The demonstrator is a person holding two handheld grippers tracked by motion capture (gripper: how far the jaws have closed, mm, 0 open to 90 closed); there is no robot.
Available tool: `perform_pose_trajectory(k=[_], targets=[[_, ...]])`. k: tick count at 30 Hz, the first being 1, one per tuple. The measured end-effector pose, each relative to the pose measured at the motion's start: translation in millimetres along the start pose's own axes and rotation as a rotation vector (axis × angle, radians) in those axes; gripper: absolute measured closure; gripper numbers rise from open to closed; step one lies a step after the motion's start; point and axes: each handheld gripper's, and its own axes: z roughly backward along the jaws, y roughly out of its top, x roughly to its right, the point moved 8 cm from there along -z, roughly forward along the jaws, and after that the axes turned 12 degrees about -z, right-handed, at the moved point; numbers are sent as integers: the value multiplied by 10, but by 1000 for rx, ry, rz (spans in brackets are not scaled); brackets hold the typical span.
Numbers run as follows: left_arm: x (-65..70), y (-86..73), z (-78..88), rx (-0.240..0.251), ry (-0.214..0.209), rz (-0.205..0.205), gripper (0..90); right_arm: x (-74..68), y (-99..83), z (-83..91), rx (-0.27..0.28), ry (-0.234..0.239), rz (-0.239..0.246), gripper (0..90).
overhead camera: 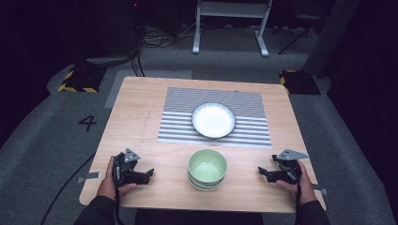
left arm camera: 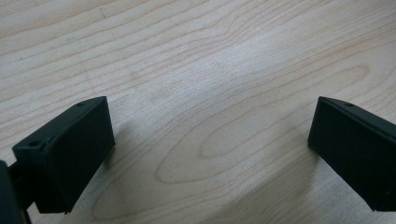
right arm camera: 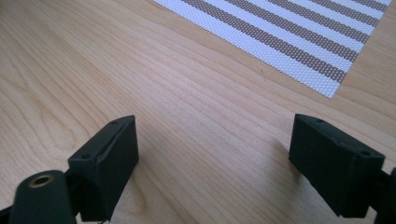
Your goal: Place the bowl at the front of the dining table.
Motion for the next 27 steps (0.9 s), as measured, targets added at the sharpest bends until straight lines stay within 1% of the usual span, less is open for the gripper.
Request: perform_pose_trajectory(k=[10, 12, 13, 14, 16, 17, 18, 19, 20, 22, 23, 24, 25, 26, 27], targets=[[0, 0, 0, 0, -1, -1, 3, 1, -4, 5, -4, 4, 4, 160], [0, 0, 0, 0, -1, -1, 3, 0, -10, 20, -18, 18, 12, 167], [0, 0, 0, 0, -1, -1, 3, 0, -10, 20, -18, 18, 12, 167], [0, 0, 0, 0, -1, -1, 3, 4, -12, 24, -20, 26, 18, 167], [-1, 0, 0, 0, 0, -1, 3, -1, -14, 34, -21, 50, 12, 160], [-1, 0, 0, 0, 0, -1, 3, -1, -14, 34, -21, 50, 12, 160], [-1, 0, 0, 0, -1, -1, 3, -22, -10, 56, -17, 83, -4, 173], [-1, 0, 0, 0, -1, -1, 3, -22, -10, 56, -17, 83, -4, 173], [0, 0, 0, 0, -1, -1, 3, -89, 33, 115, 9, 137, -6, 187], [-3, 0, 1, 0, -1, -4, 3, -122, 84, 167, 34, 132, 7, 190], [-3, 0, 1, 0, -1, -4, 3, -122, 84, 167, 34, 132, 7, 190], [-3, 0, 1, -1, -1, -4, 3, -184, 137, 219, 54, 149, 16, 190], [-3, 0, 1, -1, -1, -4, 3, -184, 137, 219, 54, 149, 16, 190], [-3, 0, 1, -1, -1, -4, 3, -230, 172, 250, 68, 158, 27, 189], [-3, 0, 1, -1, -1, -4, 3, -230, 172, 250, 68, 158, 27, 189]])
